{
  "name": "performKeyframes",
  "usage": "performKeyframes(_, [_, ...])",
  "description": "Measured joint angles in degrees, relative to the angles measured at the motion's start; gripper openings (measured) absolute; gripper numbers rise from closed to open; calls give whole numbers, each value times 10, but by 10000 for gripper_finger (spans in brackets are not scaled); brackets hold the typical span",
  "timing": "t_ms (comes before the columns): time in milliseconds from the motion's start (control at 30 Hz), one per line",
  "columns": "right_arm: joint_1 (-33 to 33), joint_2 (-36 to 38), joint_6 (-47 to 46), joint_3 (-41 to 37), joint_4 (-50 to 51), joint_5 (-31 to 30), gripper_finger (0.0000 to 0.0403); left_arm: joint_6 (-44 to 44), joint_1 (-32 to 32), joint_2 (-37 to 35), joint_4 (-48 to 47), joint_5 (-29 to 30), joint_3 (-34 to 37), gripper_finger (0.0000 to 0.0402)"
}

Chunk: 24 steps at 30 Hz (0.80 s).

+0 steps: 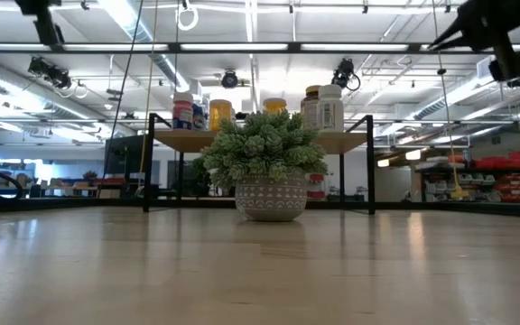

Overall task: Pick and place medicine bottles onto shelf by color
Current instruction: Return to Home Position

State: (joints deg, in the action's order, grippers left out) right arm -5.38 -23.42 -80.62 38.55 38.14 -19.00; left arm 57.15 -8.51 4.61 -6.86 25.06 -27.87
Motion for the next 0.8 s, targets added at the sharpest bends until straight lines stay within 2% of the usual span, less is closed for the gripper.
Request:
performKeyframes(167, [0,35,-26,-55,-30,3,22,63,0,-42,-2,15,54,7])
performKeyframes(367, [0,68,-47,-114,-73,13,22,121,0,-44,3,13,94,3])
performKeyframes(633, [0,99,-42,-126,-74,15,22,139,0,-43,5,12,124,4])
performKeyframes(800, [0,125,-50,-126,-33,15,22,153,0,-43,10,3,152,5])
